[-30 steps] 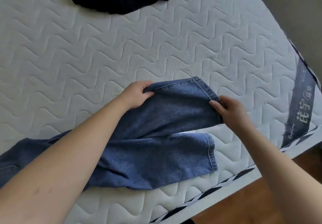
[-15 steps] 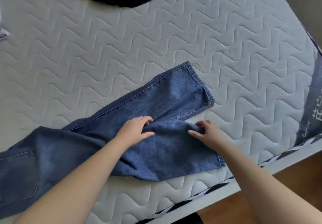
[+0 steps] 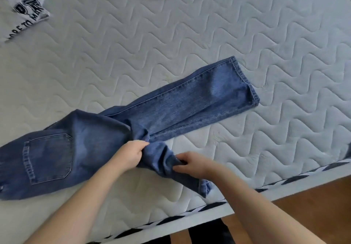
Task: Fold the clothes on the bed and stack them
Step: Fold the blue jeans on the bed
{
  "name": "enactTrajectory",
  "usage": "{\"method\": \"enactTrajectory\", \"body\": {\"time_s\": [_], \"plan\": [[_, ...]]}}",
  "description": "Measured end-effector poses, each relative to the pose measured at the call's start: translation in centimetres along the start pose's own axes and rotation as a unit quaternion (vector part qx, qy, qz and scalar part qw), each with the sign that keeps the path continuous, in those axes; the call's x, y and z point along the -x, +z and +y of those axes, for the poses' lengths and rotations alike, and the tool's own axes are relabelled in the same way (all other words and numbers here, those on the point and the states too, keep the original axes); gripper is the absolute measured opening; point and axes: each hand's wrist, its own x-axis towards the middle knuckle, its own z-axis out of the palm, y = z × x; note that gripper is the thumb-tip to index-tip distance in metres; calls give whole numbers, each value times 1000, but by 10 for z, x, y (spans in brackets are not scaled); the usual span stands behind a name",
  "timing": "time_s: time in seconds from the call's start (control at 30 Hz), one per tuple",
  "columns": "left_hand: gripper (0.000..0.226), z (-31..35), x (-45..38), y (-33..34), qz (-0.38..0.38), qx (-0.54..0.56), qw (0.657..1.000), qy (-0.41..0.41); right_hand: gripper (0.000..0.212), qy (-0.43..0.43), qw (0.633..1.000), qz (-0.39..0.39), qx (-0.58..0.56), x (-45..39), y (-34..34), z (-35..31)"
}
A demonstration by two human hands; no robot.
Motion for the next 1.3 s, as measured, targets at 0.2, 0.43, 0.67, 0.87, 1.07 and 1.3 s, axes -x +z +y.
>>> {"method": "enactTrajectory", "body": {"time_s": [0.2,0.43,0.67,0.87,1.07,1.3], "plan": [[29,-102,86,-44,124,-86,989,4,22,-18,997,18,-74,-29,52,-38],[21,-151,108,-26,229,160,923,-266,83,49,992,120,13,-71,108,-47],[42,-113,98,-4,188,286,913,-220,28,108,976,184,-54,-97,136,-49],[24,-117,80,-92,397,301,861,-100,10,-2,897,172,-407,-102,105,-95],[20,-168,73,-162,431,221,862,-148,23,77,890,236,-382,-96,68,-80],[63,-162,92,-76,560,175,779,-222,29,189,816,309,-450,-92,44,-23]]}}
